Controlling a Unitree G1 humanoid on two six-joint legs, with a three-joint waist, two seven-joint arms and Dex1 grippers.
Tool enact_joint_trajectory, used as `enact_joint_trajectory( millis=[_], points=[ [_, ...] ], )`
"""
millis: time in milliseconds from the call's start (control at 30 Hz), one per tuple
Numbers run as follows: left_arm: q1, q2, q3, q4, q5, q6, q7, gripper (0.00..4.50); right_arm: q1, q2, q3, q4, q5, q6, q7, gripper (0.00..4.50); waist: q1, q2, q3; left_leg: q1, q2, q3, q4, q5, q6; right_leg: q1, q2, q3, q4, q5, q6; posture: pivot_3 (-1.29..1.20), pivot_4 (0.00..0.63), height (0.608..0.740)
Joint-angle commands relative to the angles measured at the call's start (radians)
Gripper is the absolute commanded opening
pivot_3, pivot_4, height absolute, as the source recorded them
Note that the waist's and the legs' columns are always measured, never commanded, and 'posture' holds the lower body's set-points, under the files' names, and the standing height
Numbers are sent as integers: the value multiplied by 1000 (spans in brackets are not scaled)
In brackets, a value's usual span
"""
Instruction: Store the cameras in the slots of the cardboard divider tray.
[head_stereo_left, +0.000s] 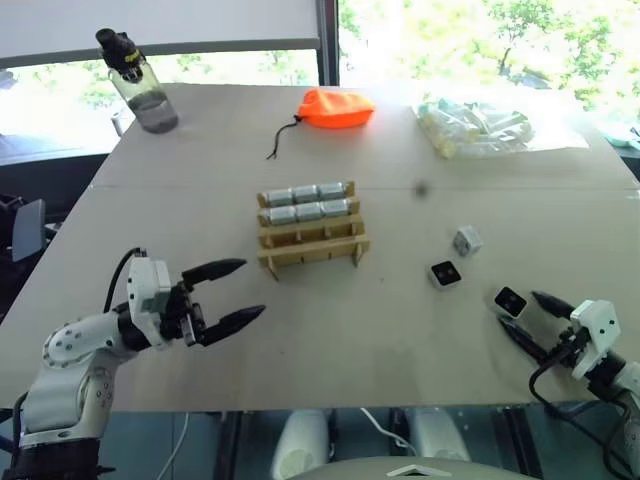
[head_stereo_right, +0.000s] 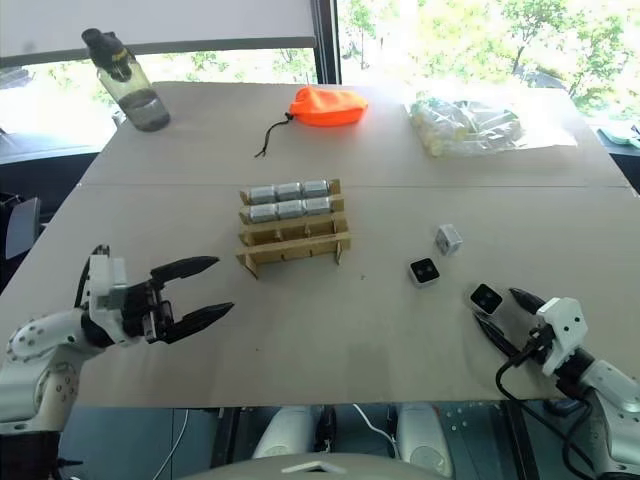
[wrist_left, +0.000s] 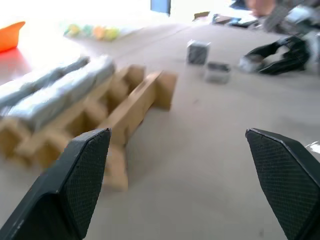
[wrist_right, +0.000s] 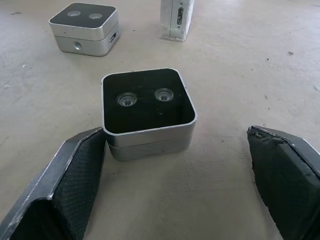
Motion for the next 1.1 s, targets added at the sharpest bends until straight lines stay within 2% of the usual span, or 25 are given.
enact_joint_trajectory(
  millis=[33,400,467,600,667,900,967,1033,1100],
  points=[
    [-21,24,-6,-64,-40,32,-25,4484,3,9,20,-12,13,15,8,4500,0,0,0,0,0,0,0,0,0,0,0,0,0,0,0,0,150,726],
    [-50,71,-34,-100,-43,55,-130,4484,-20,24,48,16,19,-3,37,4500,-2,-1,0,1,1,-1,0,0,0,0,3,1,0,0,-1,0,150,726],
    [-47,92,-42,-92,-13,37,-153,4484,-23,23,50,23,17,-8,41,4500,-3,-1,-1,1,1,-1,0,0,0,0,3,1,0,0,-1,0,150,726],
    [-37,216,-74,-26,142,-79,-255,4484,-30,21,54,34,14,-16,45,4500,-6,-2,-1,1,1,-1,0,0,0,0,4,1,0,-1,-2,0,150,726],
    [-84,224,-55,-31,90,-24,-231,4484,-34,21,54,38,15,-18,47,4500,-5,-2,-1,1,1,-1,0,-1,1,0,4,1,0,-2,-3,0,150,726],
    [-118,226,-46,-43,58,0,-231,4484,-48,19,65,47,25,-28,87,4500,-18,-3,-1,1,2,0,0,0,-1,0,4,2,0,-1,-1,0,150,726],
    [-116,217,-38,-48,42,16,-216,4500,-50,22,64,45,36,-33,103,3972,-19,-3,-1,1,2,0,0,1,-2,0,4,2,0,0,-1,0,150,726],
    [-112,209,-32,-55,24,32,-203,4500,-52,24,61,42,49,-32,115,3244,-20,-3,-1,1,2,0,-1,1,-2,0,4,2,0,0,-1,0,150,726],
    [-108,206,-30,-61,12,44,-197,4500,-53,23,61,38,61,-27,127,2244,-19,-3,-1,1,2,0,-1,1,-2,0,4,2,0,0,-1,0,150,726]
  ],
)
